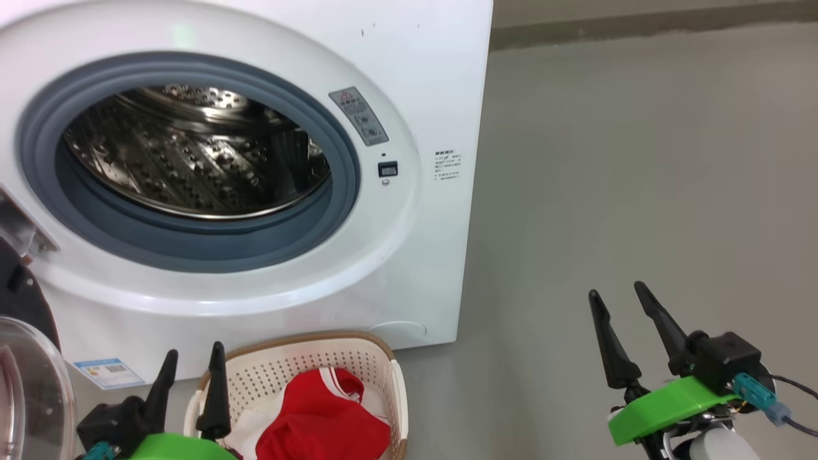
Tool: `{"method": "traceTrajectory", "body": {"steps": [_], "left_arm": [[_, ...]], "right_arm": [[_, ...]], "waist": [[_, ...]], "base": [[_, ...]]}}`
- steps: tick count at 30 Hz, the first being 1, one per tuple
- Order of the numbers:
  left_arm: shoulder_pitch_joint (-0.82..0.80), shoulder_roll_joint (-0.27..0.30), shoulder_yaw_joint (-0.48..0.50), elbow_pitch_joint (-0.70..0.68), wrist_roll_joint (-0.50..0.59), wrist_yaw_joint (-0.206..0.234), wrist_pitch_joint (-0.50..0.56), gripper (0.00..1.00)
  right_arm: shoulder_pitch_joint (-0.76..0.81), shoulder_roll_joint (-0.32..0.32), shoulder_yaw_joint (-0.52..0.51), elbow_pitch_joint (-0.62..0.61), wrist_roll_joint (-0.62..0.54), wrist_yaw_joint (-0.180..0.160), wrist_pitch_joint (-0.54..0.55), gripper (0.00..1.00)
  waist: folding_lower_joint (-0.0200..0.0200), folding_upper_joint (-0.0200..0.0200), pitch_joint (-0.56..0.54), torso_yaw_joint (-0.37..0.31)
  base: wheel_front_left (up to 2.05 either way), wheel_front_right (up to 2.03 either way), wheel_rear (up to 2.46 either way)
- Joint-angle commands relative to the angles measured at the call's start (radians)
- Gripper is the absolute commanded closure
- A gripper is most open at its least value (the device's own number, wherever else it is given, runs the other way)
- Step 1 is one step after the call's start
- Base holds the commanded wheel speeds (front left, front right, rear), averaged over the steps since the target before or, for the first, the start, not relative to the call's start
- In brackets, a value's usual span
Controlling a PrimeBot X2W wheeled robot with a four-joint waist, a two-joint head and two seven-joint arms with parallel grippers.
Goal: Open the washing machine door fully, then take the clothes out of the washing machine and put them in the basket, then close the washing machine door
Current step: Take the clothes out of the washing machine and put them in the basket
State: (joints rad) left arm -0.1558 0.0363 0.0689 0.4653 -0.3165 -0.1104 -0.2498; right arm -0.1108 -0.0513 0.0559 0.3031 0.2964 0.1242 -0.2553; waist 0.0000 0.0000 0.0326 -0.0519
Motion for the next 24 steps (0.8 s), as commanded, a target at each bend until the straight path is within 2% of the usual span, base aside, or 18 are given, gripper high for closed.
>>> {"method": "traceTrajectory", "body": {"steps": [1,6,13,24], "left_arm": [[0.008,0.014,0.036,-0.058,0.007,0.008,-0.012,0.00],[0.054,0.014,0.031,-0.148,0.014,0.012,-0.012,0.00],[0.117,0.014,0.023,-0.270,0.096,0.043,-0.012,0.00],[0.179,0.014,0.038,-0.328,0.123,0.056,-0.012,0.00]], "right_arm": [[-0.002,0.001,0.016,-0.039,-0.008,0.007,-0.006,0.00],[0.019,0.001,0.006,-0.071,-0.016,0.007,-0.006,0.00],[0.042,0.001,-0.011,-0.101,-0.023,0.007,-0.006,0.00],[0.056,0.001,-0.014,-0.105,-0.025,0.007,-0.006,0.00]], "waist": [[0.0000,0.0000,-0.018,0.000],[0.0000,0.0000,-0.031,0.006],[0.0000,0.0000,-0.046,0.013],[0.0000,0.0000,-0.064,0.007]], "base": [[0.00,0.00,0.00],[0.00,0.00,0.00],[0.00,0.00,0.00],[0.00,0.00,0.00]]}}
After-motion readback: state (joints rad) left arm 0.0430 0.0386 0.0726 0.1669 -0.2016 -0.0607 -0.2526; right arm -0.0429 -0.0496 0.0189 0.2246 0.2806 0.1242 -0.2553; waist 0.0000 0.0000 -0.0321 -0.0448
